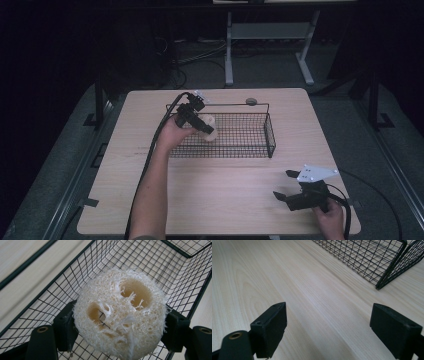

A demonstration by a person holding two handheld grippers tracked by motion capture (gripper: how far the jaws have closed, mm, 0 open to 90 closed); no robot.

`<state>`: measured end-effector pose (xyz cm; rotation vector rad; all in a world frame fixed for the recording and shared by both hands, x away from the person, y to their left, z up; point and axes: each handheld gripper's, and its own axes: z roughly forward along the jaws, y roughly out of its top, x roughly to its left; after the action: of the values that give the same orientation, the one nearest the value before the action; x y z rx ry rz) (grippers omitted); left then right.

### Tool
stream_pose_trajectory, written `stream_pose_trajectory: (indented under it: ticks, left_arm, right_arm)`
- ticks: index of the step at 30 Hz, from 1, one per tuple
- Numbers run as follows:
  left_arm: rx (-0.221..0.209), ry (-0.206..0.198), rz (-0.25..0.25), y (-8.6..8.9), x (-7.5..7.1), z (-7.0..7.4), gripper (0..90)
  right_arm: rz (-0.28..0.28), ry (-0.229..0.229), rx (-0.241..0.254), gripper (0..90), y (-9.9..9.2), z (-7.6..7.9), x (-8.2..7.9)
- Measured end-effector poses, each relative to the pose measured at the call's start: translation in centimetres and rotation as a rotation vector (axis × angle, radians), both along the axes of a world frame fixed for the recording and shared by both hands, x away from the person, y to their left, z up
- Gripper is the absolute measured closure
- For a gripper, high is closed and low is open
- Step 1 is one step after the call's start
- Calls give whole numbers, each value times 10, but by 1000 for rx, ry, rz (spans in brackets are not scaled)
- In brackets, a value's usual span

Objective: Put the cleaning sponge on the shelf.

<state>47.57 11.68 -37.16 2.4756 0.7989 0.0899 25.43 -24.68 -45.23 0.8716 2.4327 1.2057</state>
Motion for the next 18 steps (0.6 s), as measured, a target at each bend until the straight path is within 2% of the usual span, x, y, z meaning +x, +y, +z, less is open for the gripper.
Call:
stream_pose_trajectory:
  ticks: [12,15,18]
  left_arm:
    - [-11,10,-3,-10,0,-9,269]
    - [5,5,-4,-12,0,-11,269]
    - [19,16,-10,-14,0,-14,269]
  right_arm:
    - [0,0,-4,135,0,0,0]
    - [0,0,-4,136,0,0,0]
    - [0,1,-4,136,0,0,0]
